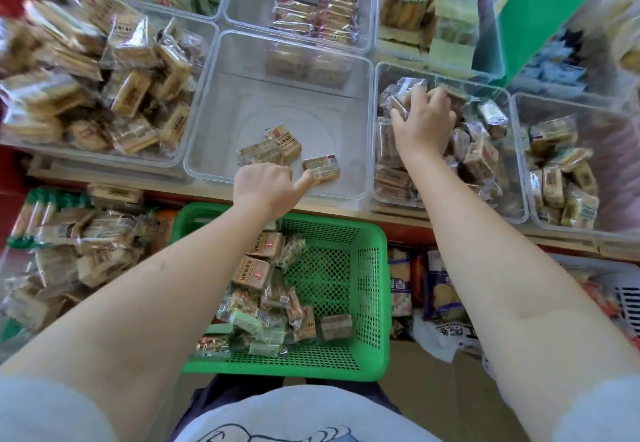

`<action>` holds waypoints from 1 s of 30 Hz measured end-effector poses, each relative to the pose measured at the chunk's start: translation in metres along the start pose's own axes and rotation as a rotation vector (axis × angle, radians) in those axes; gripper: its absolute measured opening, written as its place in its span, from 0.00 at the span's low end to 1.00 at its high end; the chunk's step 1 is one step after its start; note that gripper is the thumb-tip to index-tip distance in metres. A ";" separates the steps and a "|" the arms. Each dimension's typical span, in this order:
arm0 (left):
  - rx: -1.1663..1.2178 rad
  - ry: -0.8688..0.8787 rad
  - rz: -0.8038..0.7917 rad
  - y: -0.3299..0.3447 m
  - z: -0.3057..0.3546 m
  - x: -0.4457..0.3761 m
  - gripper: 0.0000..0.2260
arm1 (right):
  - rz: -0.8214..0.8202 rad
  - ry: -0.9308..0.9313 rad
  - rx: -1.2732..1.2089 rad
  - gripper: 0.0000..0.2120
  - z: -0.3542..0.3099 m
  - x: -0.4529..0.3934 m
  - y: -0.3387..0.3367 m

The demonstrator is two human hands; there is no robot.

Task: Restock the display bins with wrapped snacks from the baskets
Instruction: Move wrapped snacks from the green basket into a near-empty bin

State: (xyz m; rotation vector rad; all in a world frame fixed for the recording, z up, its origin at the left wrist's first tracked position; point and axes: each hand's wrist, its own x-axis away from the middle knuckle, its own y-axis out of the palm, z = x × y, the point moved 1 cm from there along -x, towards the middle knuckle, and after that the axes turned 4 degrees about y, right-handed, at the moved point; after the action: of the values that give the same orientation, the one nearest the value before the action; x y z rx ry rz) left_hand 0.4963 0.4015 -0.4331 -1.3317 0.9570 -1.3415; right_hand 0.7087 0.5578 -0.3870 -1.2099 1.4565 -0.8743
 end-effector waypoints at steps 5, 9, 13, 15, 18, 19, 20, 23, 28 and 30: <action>0.005 0.010 0.008 -0.002 0.002 0.002 0.39 | -0.045 0.173 0.074 0.12 0.005 -0.002 0.000; 0.007 0.019 0.018 -0.002 0.001 0.000 0.36 | -0.197 -0.047 0.020 0.20 0.005 0.002 0.008; 0.021 0.017 0.018 -0.003 0.001 0.001 0.34 | -0.328 0.109 0.121 0.28 0.001 0.001 0.000; 0.049 0.021 0.019 -0.003 0.000 0.001 0.33 | -0.219 0.047 0.070 0.28 -0.021 0.020 -0.010; 0.243 0.087 0.152 -0.005 -0.003 0.007 0.28 | 0.108 -0.218 -0.209 0.15 -0.057 0.089 -0.028; 0.324 0.106 0.251 -0.006 -0.007 0.012 0.24 | 0.131 -0.284 -0.310 0.09 -0.065 0.119 -0.028; 0.352 0.106 0.379 -0.006 -0.014 0.020 0.20 | 0.071 -0.321 -0.395 0.07 -0.070 0.148 -0.027; 0.316 0.043 0.704 0.002 -0.041 0.059 0.10 | -0.409 -0.182 -0.497 0.08 -0.079 0.212 -0.005; 0.418 -0.084 0.291 0.038 -0.052 0.123 0.13 | -0.983 0.470 -0.417 0.21 -0.088 0.241 0.066; 0.476 -0.210 0.014 0.049 -0.053 0.129 0.12 | -0.999 0.627 -0.493 0.26 -0.096 0.247 0.085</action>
State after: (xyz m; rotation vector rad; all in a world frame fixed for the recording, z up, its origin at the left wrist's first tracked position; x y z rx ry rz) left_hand 0.4598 0.2600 -0.4569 -1.0672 0.4635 -1.2871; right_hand 0.5977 0.3315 -0.5060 -2.2606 1.5683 -1.7382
